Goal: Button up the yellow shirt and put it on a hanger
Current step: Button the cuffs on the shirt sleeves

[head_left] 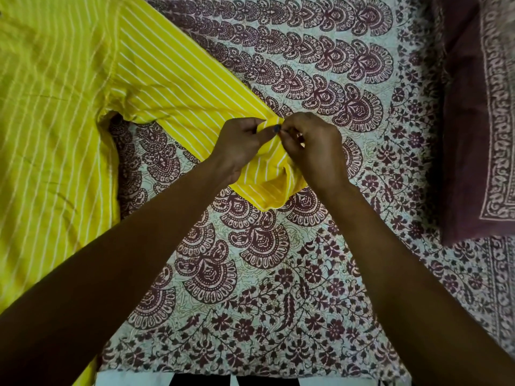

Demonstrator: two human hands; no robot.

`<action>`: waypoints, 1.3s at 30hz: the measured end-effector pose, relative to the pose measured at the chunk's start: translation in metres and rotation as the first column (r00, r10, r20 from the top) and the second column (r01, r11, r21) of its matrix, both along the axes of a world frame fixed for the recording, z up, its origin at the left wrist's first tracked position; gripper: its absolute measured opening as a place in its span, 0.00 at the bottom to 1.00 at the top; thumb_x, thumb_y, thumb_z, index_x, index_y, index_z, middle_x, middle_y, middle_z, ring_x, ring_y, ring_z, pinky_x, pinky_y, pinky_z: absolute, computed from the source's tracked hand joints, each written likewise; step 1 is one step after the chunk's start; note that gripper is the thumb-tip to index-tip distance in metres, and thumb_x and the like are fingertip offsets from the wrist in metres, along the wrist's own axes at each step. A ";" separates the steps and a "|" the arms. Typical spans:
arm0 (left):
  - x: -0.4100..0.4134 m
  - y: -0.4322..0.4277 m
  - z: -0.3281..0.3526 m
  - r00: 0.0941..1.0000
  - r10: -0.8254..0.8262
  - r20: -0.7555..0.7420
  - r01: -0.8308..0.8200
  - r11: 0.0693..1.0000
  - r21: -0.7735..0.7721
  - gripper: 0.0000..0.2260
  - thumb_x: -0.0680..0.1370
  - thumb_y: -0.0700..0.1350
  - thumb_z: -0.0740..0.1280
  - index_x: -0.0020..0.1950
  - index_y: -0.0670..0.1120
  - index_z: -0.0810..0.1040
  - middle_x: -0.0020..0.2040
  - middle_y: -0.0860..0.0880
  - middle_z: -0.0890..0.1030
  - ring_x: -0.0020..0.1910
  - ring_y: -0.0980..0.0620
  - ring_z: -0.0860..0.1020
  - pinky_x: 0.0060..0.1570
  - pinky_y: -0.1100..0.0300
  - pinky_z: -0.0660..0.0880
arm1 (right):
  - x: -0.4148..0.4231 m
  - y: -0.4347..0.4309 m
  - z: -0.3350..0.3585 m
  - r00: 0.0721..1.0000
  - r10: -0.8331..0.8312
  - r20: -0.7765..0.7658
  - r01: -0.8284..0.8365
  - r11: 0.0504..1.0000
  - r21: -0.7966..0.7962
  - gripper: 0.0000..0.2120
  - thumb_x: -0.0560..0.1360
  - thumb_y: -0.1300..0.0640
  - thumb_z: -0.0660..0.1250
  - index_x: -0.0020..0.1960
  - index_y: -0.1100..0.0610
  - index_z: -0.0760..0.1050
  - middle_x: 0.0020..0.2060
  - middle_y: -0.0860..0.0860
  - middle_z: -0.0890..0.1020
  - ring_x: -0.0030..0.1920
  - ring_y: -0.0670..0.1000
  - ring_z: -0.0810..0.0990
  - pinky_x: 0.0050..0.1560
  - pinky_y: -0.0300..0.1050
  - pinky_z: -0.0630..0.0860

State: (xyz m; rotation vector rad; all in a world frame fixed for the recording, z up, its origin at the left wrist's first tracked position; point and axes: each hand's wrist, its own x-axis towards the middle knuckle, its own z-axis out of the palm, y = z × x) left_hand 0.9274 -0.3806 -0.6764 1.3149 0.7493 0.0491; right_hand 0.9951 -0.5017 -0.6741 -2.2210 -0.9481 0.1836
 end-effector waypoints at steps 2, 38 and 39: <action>-0.001 0.003 -0.002 1.000 0.013 0.022 -0.013 1.000 -0.017 0.06 0.74 0.38 0.69 0.37 0.46 0.78 0.28 0.53 0.78 0.31 0.58 0.73 0.34 0.65 0.70 | 0.001 0.001 0.000 1.000 0.005 -0.017 -0.005 1.000 0.023 0.03 0.70 0.63 0.66 0.42 0.61 0.77 0.40 0.56 0.79 0.39 0.52 0.77 0.40 0.53 0.75; 0.004 0.010 0.016 0.996 -0.078 0.051 0.081 0.994 -0.077 0.07 0.75 0.38 0.67 0.38 0.46 0.81 0.35 0.46 0.78 0.38 0.49 0.73 0.37 0.58 0.67 | -0.005 0.002 0.011 0.991 -0.075 0.113 0.055 0.983 0.174 0.04 0.72 0.64 0.67 0.44 0.64 0.79 0.47 0.58 0.81 0.48 0.55 0.80 0.50 0.42 0.73; 0.004 0.010 0.015 0.997 -0.057 0.057 0.062 0.995 -0.084 0.08 0.74 0.37 0.68 0.37 0.46 0.81 0.35 0.46 0.78 0.38 0.48 0.73 0.38 0.58 0.68 | -0.004 0.002 0.012 0.993 -0.077 0.092 0.059 0.982 0.179 0.03 0.72 0.64 0.67 0.44 0.64 0.79 0.48 0.58 0.81 0.48 0.53 0.80 0.50 0.39 0.73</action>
